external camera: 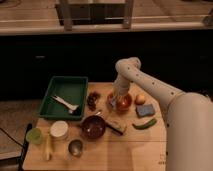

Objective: Wipe red bowl with towel

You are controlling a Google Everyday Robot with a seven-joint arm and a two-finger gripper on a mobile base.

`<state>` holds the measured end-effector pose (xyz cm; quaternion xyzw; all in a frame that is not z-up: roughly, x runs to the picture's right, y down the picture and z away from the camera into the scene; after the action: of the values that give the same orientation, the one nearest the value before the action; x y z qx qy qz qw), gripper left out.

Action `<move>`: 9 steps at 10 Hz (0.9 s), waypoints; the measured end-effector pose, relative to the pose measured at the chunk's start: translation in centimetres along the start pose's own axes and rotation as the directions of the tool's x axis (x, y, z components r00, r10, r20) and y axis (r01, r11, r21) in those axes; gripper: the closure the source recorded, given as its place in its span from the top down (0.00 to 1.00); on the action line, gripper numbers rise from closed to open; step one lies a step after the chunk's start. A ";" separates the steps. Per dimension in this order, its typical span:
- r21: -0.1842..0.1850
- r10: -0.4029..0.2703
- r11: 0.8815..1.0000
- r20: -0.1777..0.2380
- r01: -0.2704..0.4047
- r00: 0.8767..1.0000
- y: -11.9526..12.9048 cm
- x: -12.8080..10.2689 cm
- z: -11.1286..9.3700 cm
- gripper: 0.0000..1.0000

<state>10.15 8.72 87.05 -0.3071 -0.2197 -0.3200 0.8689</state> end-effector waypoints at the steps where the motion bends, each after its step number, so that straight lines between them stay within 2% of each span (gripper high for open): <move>1: 0.003 0.015 1.000 0.002 -0.015 1.000 1.2 0.8 -0.2 0.03; 4: 0.017 0.088 0.996 -0.008 -0.087 0.996 3.7 3.9 -1.0 0.03; 7: 0.037 0.134 0.990 -0.027 -0.133 0.991 1.2 6.8 -1.5 0.03; 9: 0.049 0.130 0.990 -0.029 -0.129 0.991 -0.5 6.9 -1.6 0.03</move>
<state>14.90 4.42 90.10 -0.2951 -0.1927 -0.2625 0.8983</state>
